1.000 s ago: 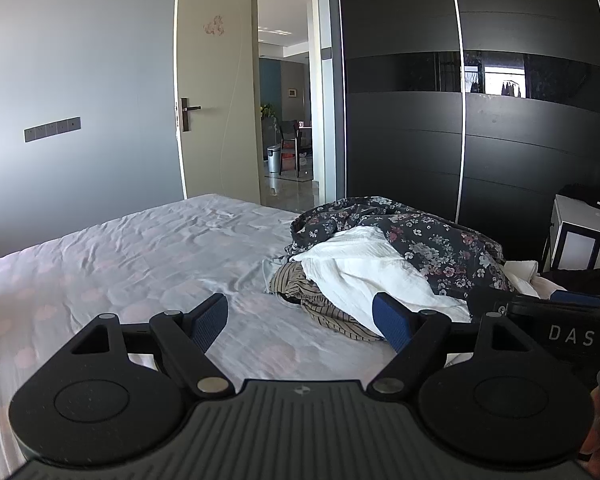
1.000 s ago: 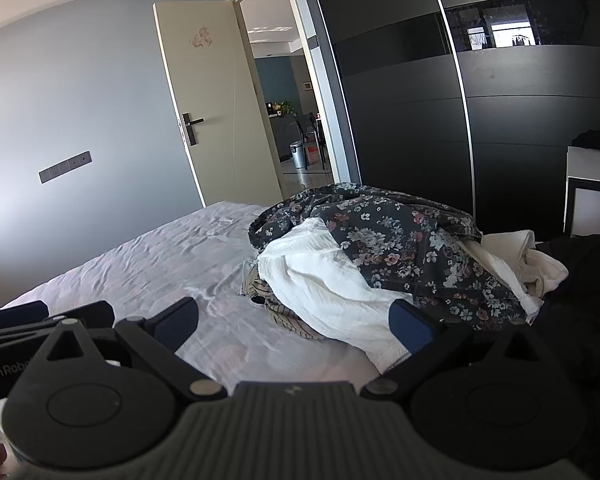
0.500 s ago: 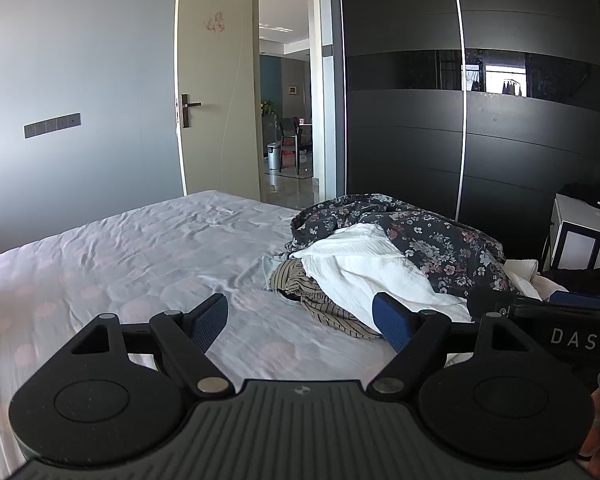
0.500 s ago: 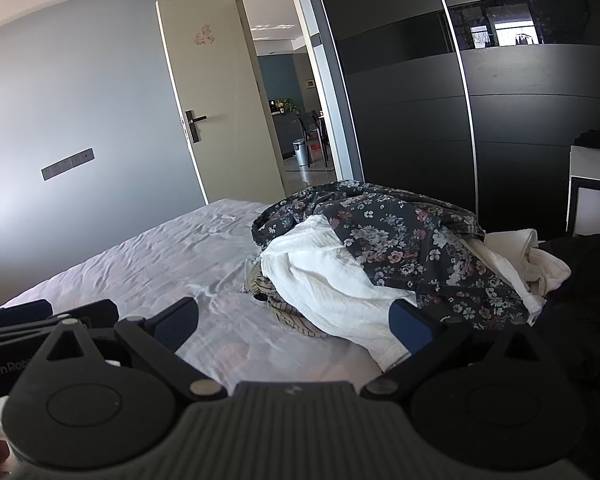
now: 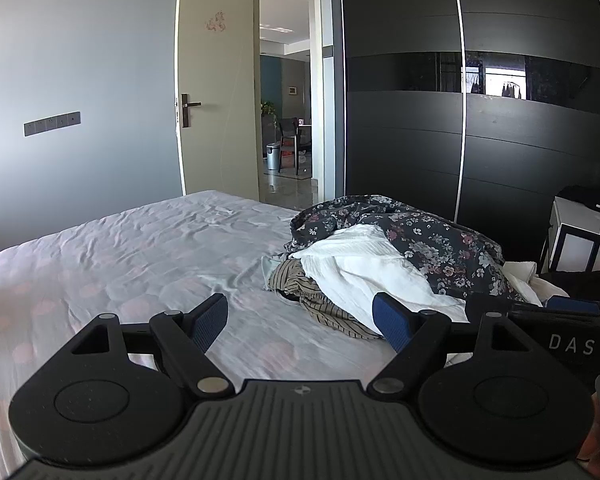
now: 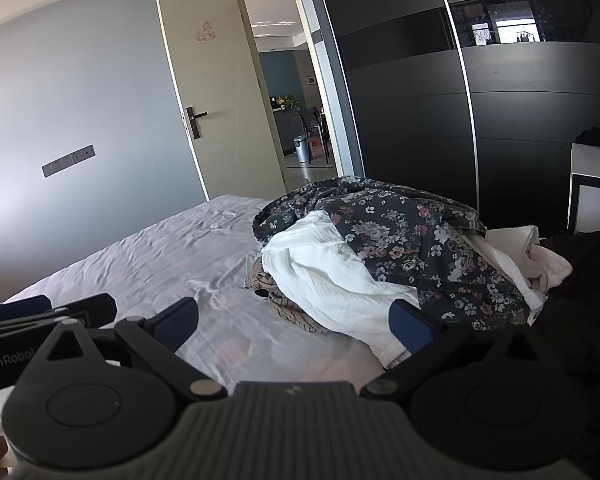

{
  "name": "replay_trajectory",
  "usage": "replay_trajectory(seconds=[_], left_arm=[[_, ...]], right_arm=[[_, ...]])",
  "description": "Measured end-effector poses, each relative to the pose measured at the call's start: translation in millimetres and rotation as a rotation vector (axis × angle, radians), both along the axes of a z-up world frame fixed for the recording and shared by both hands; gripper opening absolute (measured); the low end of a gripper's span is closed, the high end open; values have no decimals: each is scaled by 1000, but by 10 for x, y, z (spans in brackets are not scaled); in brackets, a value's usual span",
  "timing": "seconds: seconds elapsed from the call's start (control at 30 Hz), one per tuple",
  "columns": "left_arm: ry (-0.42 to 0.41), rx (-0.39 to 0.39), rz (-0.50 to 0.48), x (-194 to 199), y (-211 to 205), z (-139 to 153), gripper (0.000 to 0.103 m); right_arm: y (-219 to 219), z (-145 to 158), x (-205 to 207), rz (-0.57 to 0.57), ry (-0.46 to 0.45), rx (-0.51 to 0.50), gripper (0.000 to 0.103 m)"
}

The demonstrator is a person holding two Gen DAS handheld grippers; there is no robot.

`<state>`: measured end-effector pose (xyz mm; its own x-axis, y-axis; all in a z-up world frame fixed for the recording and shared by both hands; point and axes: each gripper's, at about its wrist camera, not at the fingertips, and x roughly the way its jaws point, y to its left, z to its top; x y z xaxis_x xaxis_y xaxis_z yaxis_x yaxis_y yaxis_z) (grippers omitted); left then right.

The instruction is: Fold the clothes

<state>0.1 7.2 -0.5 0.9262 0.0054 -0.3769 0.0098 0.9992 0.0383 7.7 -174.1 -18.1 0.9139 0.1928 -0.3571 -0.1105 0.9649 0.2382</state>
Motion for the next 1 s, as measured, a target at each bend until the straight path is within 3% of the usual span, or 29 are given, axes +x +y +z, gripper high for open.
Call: replay_trajectory(seconds=[0.6,1.0], left_arm=[[37,-72,-21,6,61,-42,92],[28,-74,-17,0,64,-43,91]], right_arm=[[38,41,-15,7,-18,-4,102],[56,43,-29,8,-19,-10,102]])
